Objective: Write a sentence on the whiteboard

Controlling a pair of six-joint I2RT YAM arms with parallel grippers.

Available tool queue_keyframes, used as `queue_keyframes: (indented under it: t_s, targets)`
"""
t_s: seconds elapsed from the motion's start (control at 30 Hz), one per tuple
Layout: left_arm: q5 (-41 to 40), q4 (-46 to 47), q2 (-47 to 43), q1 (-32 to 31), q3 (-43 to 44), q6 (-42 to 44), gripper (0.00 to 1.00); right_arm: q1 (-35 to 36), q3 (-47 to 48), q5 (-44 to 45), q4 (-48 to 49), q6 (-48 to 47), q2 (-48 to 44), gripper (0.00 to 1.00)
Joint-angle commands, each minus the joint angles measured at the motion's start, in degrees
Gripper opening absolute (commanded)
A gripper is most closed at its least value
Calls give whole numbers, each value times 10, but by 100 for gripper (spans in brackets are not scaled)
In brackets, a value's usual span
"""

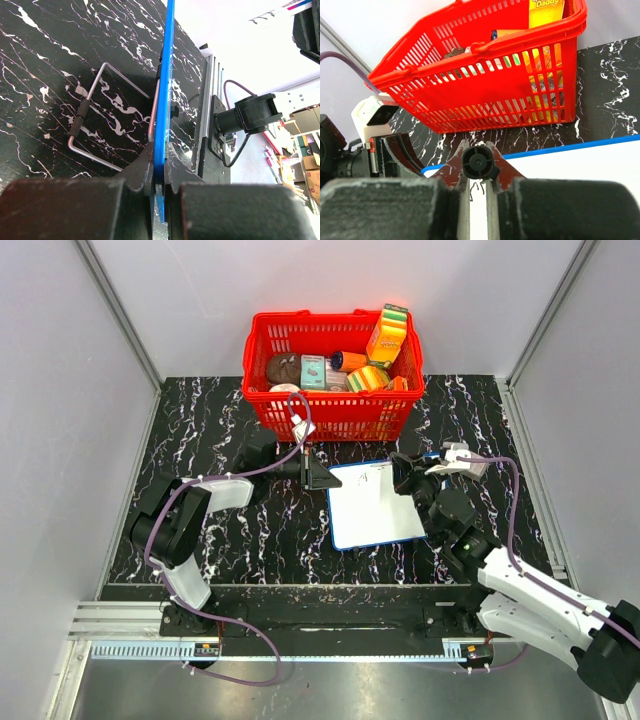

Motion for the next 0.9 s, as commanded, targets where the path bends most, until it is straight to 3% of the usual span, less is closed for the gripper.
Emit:
queue_keyframes:
  t_s: [0.0, 0.87]
  targets:
    - [-10, 14, 2, 0, 13, 56, 0, 2, 6, 21, -4, -2, 7, 0]
    - [-9, 16, 4, 1, 14, 55, 0, 3, 6, 42, -12, 6, 44, 0]
